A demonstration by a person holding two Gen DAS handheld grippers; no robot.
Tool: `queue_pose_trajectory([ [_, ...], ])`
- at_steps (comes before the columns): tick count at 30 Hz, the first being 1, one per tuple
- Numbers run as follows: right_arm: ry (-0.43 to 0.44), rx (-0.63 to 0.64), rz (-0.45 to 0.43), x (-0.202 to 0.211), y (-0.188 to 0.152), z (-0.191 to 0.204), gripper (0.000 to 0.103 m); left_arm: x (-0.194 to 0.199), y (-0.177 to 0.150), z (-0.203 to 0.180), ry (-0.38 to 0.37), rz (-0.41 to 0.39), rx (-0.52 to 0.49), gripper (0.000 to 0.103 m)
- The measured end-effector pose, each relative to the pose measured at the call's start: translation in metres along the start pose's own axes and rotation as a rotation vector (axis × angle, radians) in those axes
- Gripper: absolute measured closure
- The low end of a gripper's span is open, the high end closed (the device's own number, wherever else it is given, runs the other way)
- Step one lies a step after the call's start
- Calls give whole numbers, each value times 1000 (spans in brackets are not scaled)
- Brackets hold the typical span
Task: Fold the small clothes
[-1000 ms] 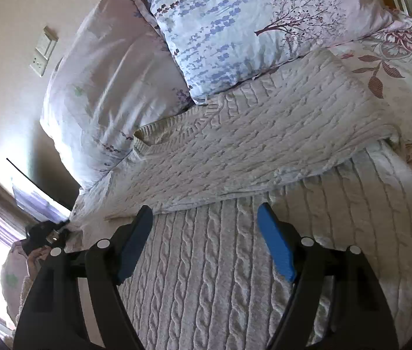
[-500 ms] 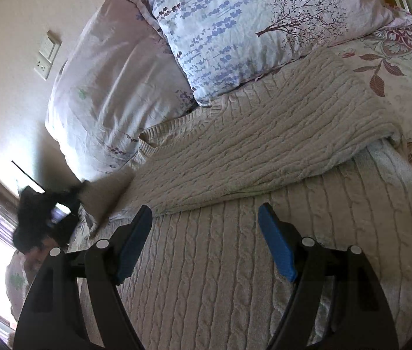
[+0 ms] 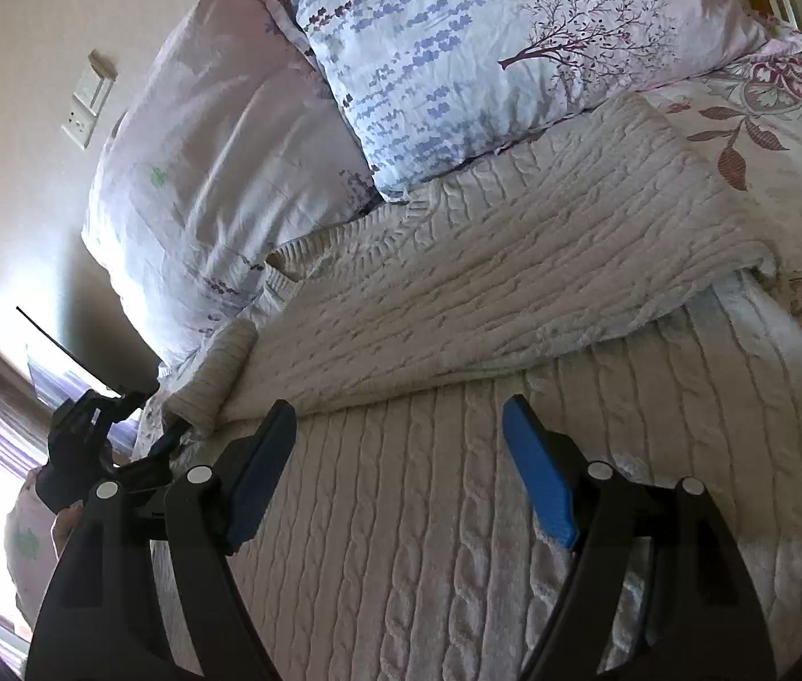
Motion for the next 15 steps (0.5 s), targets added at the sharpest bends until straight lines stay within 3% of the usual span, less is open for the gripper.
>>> queue_pose_trajectory([
  [3,4,-1,11,4,0,2,26,9,10,9,23,-39,35,52],
  [5,12,-7,19,7,3,4,26,10,15,10,36,-61,42,62],
  [7,17,-1,18,12,5,8,26,5,18,4,42,-71,31,80],
  [9,22,18,9,18,10,13,26,-2,18,-6,44,-71,1,88],
  [11,24,36,-4,23,13,18,26,-11,13,-26,42,-73,-66,90],
  [15,6,63,-37,28,22,22,26,-37,-25,-96,-16,-42,-375,90],
])
Point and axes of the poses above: each gripper's, at about its wrist camera, not at the fingertips, and x roughly against the way its jaws point, z to its left, y to its top, the point moved 1 cm from there along -x, roughly the way its jaws point, and after that the axes turned 13 degrees about -z, right-handed, at the moved point
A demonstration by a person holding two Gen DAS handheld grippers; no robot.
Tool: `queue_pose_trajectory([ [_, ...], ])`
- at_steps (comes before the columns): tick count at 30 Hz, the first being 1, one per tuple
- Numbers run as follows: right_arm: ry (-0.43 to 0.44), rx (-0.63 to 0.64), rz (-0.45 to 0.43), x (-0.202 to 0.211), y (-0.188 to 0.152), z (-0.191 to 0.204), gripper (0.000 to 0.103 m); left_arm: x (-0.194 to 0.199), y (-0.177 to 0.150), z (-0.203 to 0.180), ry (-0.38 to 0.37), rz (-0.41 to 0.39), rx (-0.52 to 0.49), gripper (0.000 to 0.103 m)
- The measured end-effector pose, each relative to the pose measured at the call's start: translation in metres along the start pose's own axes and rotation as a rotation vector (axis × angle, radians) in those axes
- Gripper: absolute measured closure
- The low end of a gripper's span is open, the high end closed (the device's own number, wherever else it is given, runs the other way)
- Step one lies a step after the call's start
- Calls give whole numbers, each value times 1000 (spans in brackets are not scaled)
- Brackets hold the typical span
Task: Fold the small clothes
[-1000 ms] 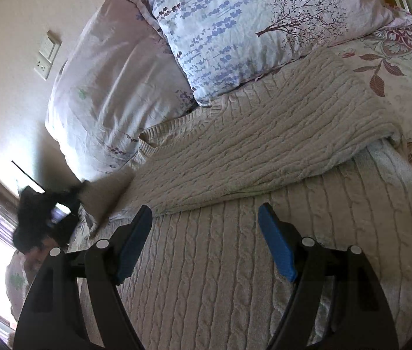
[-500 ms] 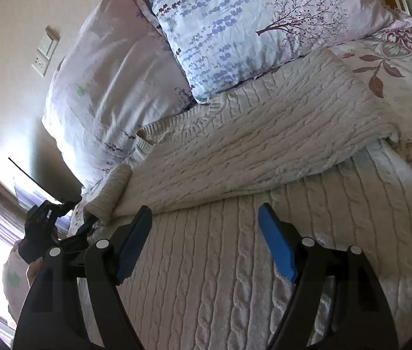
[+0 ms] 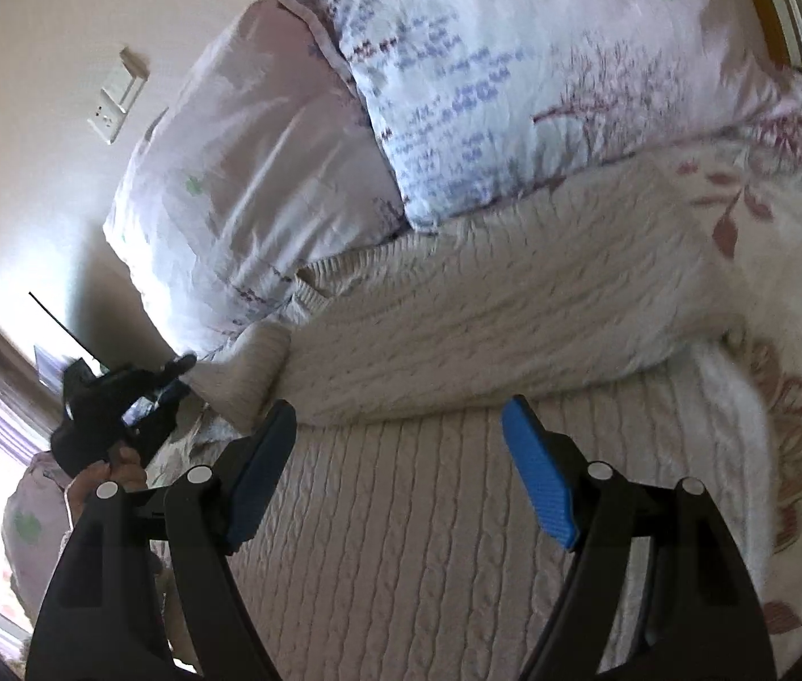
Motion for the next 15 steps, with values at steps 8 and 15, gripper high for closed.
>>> queue_pose_trajectory([
  [8,-70,-54,-8,-6,16,-24,27,-29,-105,-116,-215,250,-625,37],
  [15,-17,-104,112,-37,27,-21,41,20,-66,-58,-65,170,-658,32],
])
Point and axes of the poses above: each gripper's, at about its wrist camera, not at the fingertips, and x roughly against the way its jaws point, z to its left, y to its top, the point moved 1 cm from there along -x, roughly the way its jaws point, and after that the axes turned 13 degrees about -z, right-handed, at the moved point
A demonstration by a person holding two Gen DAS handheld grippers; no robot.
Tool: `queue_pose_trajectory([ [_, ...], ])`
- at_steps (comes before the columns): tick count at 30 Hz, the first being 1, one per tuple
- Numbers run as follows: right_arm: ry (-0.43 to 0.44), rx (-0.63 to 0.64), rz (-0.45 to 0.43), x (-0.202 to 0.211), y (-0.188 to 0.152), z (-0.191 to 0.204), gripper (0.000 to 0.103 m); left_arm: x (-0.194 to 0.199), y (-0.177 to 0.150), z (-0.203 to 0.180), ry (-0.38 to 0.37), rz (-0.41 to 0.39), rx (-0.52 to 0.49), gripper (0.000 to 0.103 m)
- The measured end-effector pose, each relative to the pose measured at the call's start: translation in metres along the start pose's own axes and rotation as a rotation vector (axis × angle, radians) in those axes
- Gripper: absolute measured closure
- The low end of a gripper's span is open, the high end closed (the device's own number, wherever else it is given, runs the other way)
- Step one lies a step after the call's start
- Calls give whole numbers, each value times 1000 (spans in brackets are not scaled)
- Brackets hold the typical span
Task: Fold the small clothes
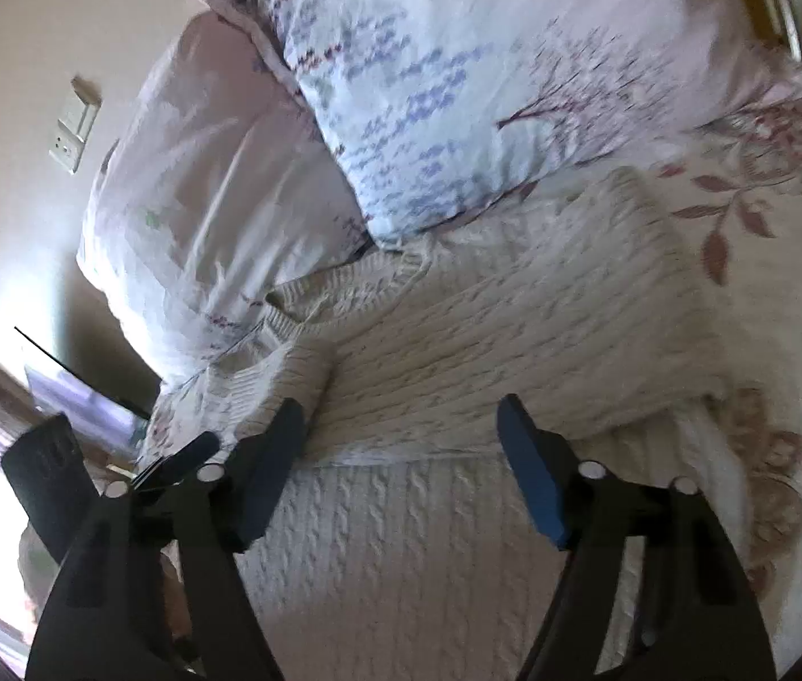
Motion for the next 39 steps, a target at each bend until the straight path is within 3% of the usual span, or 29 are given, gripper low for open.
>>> queue_pose_trajectory([
  [3,6,4,62,-21,1,11,45,25,2,43,197,-17,-36,32],
  [6,-12,159,78,-35,-7,45,45,43,-4,83,328,17,-22,32],
  [12,-30,780,45,-59,-67,157,45,50,-23,115,361,99,6,32],
  [15,-113,1082,20,-76,-104,189,45,39,-25,112,373,123,-28,32],
  [19,-193,1233,57,-105,-125,192,45,27,-33,107,413,128,-109,32],
  [20,-215,1236,41,-111,-124,191,54,23,-34,105,421,129,-124,32],
  [21,-239,1219,18,-116,-119,187,81,20,-34,104,436,129,-143,32],
  [22,-259,1176,-2,-115,-112,183,91,18,-34,104,446,130,-152,32],
  [23,-264,1080,-27,-113,-99,177,93,17,-35,105,454,131,-158,32],
  [27,-295,642,-147,-80,-41,126,93,15,-36,111,463,130,-140,32],
  [31,-204,256,-61,-60,-18,51,91,13,-36,114,461,133,-129,32],
  [35,-120,3,14,-59,-12,4,85,10,-35,115,461,137,-123,31],
  [39,-106,-127,3,-52,-9,-19,80,11,-34,116,462,141,-108,31],
])
Point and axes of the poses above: each gripper's, at about its wrist camera, not at the fingertips, and x roughly against the way its jaws point, z to its left, y to its top, the point moved 1 cm from there along -x, roughly the way its jaws point, and after that the axes turned 13 degrees about -z, right-handed, at the moved point
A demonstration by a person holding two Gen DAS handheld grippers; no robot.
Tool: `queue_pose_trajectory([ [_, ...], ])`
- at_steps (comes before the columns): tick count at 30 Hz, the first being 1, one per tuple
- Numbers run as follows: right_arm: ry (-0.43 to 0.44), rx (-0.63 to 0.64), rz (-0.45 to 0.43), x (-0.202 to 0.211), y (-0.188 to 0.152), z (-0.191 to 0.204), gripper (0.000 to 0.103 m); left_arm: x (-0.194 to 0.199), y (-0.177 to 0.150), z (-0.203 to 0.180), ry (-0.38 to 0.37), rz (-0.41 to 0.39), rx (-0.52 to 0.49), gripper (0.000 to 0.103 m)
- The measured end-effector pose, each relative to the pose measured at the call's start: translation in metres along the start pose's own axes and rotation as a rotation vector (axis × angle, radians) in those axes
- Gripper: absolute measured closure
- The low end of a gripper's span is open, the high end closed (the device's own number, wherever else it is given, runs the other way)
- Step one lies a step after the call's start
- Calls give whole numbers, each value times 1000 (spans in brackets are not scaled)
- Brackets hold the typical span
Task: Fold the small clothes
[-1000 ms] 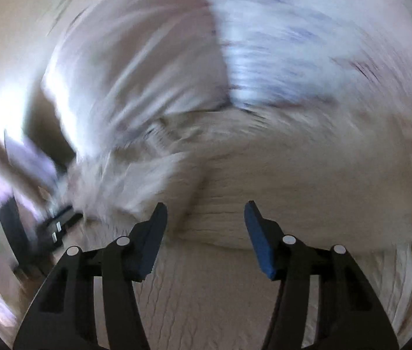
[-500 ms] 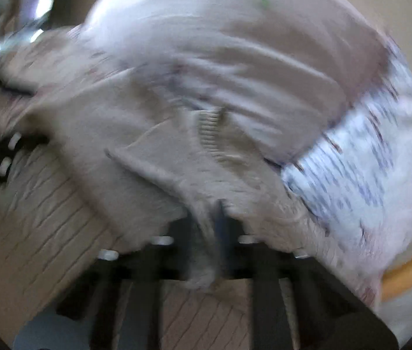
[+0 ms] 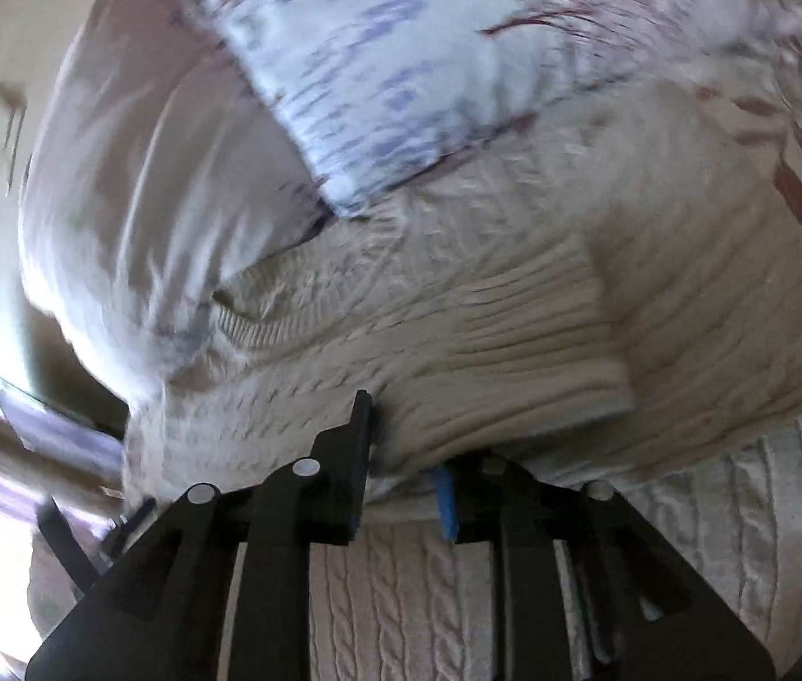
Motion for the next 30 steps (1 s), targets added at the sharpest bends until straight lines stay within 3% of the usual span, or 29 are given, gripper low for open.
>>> queue_pose_trajectory([
  [5,-32,-81,-46,13,10,-24,78,-1,0,1,4,7,12,30],
  [7,-52,-76,-61,16,16,-28,82,-1,0,1,6,9,16,30],
  [8,-55,-56,-74,18,19,-28,94,-2,0,2,8,11,19,29],
  [14,-61,168,-188,35,32,3,95,-4,0,6,10,22,49,27],
  [20,-162,200,-118,4,30,-11,95,-5,-2,8,6,30,71,27],
  [25,-191,172,-80,-1,27,-19,95,-6,-4,13,-11,37,117,26],
  [28,-182,152,-70,10,27,-21,90,-2,-7,17,-33,37,149,26],
  [29,-180,145,-78,18,26,-23,84,0,-8,19,-43,35,160,26],
  [30,-173,142,-92,30,25,-27,71,7,-11,23,-67,26,180,26],
])
Point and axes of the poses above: each gripper's, at about its wrist camera, not at the fingertips, and x roughly against the way its jaws point, z to its left, y to its top, the point moved 1 cm from there along -x, roughly the way its jaws point, and after that the axes turned 13 degrees about -z, right-handed, at the moved point
